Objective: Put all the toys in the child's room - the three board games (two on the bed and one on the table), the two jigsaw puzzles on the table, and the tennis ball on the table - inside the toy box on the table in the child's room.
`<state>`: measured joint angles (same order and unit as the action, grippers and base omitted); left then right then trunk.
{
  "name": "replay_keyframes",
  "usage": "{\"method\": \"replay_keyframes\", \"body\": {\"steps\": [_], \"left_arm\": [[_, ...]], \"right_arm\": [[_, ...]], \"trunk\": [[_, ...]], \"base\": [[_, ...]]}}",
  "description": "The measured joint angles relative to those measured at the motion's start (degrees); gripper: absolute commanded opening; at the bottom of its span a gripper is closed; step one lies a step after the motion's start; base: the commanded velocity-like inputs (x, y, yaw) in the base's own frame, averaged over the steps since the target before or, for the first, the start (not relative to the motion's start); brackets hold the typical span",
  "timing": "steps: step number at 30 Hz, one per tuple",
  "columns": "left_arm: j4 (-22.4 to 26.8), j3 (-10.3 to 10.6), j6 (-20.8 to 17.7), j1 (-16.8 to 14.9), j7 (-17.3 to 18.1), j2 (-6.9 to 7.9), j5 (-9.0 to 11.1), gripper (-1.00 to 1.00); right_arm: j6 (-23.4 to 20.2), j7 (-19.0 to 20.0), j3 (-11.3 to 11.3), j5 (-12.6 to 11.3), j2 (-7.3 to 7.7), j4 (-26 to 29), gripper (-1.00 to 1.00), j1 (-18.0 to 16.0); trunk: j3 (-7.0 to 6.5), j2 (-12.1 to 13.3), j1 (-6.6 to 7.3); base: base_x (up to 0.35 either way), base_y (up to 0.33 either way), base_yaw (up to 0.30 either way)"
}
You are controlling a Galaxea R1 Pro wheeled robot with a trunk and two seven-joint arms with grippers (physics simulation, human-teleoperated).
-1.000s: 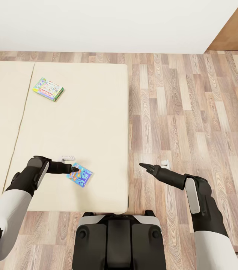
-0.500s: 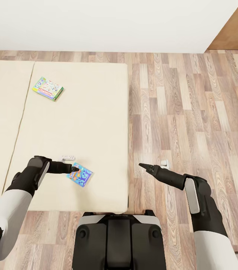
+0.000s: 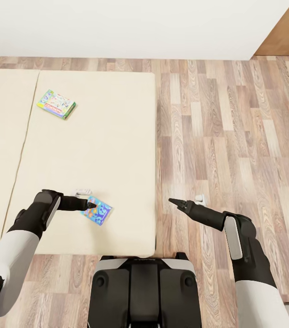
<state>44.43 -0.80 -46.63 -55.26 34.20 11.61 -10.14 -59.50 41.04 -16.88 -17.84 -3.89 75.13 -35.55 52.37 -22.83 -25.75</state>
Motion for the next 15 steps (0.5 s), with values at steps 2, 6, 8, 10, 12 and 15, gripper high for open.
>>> {"method": "replay_keyframes", "body": {"steps": [2, 6, 8, 10, 12, 15], "left_arm": [[-0.08, 0.06, 0.35, 0.0, 0.0, 0.0, 0.0, 1.0], [-0.25, 0.17, 0.85, 0.0, 0.01, -0.01, 0.0, 1.0], [-0.31, 0.2, 0.99, 0.0, 0.01, 0.01, -0.01, 1.0], [-0.36, 0.2, 1.09, 0.0, 0.04, 0.03, 0.0, 1.0], [-0.39, 0.19, 1.18, 0.0, 0.06, 0.05, 0.0, 1.0], [-0.39, 0.16, 1.29, 0.0, 0.08, 0.07, 0.0, 1.0]], "right_arm": [[0.0, 0.0, 0.0, 0.0, 0.0, 0.02, 1.0, 0.0], [0.0, 0.0, 0.0, 0.0, -0.03, 0.15, 1.0, 0.0], [0.0, 0.0, 0.03, 0.0, -0.02, 0.19, 1.0, 0.0], [0.0, 0.0, 0.05, 0.0, -0.02, 0.22, 1.0, 0.0], [0.0, 0.0, 0.06, 0.0, 0.02, 0.25, 1.0, 0.0], [0.0, 0.0, 0.08, -0.01, 0.05, 0.34, 1.0, 0.0]], "trunk": [[0.17, 0.0, 0.0], [0.52, 0.0, 0.0], [0.7, 0.0, 0.0], [0.88, 0.0, 0.0], [1.04, 0.0, 0.0], [1.19, 0.0, 0.0]], "base": [[0.0, 0.0, 0.0], [0.0, 0.0, 0.0], [0.0, 0.0, 0.0], [0.0, 0.0, 0.0], [0.0, 0.0, 0.0], [0.0, 0.0, 0.0]]}}
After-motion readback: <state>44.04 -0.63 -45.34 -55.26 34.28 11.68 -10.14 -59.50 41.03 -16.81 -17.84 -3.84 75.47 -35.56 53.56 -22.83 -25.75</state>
